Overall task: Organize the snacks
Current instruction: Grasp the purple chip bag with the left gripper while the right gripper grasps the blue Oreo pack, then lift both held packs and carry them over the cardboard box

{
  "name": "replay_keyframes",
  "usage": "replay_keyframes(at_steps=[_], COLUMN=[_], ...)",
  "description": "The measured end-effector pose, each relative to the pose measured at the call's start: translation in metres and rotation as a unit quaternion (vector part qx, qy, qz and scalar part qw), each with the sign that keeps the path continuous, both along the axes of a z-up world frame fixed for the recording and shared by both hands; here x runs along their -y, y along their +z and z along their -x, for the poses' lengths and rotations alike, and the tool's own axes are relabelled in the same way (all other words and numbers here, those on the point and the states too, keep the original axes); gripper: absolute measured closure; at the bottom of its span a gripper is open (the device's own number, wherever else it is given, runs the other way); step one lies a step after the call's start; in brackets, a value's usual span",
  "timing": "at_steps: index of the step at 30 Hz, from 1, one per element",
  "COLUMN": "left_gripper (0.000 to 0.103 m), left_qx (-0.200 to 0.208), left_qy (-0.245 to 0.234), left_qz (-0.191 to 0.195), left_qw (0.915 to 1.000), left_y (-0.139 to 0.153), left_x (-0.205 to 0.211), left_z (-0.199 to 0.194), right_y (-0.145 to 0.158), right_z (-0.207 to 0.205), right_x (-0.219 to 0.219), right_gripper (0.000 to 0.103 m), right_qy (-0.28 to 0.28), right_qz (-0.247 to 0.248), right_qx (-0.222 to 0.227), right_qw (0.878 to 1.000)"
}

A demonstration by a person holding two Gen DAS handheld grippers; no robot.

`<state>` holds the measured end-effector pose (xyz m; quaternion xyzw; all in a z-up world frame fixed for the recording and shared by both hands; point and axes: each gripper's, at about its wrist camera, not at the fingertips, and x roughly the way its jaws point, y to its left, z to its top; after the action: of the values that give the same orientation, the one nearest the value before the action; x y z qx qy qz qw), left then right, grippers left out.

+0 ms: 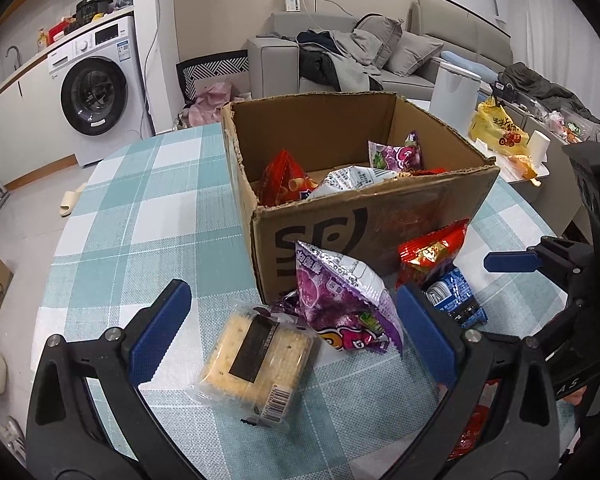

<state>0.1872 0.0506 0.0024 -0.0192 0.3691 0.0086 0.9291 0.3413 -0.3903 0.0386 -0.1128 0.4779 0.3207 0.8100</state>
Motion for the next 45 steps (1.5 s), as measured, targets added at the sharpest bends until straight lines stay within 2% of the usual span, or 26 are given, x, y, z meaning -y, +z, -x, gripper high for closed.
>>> replay_keyframes(at_steps=[13,27,30,35,40,45], left_gripper=[0.001,0.001,0.001,0.001,0.001,0.001], left_qx=[-0.01,-0.016,-0.016,-0.016,-0.016,-0.017], left_qy=[0.003,-0.004,-0.006,-0.006,-0.006,-0.007], left_qz=[0.006,0.008,0.008,0.008,0.008,0.009], left_qw=[0.9999,0.9998,0.9998,0.9998,0.9998,0.9998], left_y=[-0.008,-0.014,-0.015,-0.015,-0.015,-0.016], left_x=[-0.002,0.001,0.002,0.001,0.001,0.001], left_z=[-0.005,-0.006,-0.006,-0.006,-0.006,-0.006], right_y=[-0.029,-0.031,-0.032,-0.032,-0.034,-0.034], right_z=[0.001,-0.003,-0.001,0.005,0.009,0.021], right_x=[-0.011,-0.005,-0.012,-0.022,-0.03,-0.028], right_gripper=[0.001,0.005,0.017,0.022,0.04,0.05], right_qy=[0.004,0.011,0.022,0.036,0.047,0.057], right_qz=[0.021,0.015,0.005,0.012,0.009,0.004], right_qx=[-0.005,-0.004,-0.006,0.0,0.003,0.006], right_qw=[1.0,1.0,1.0,0.999,0.999,0.998])
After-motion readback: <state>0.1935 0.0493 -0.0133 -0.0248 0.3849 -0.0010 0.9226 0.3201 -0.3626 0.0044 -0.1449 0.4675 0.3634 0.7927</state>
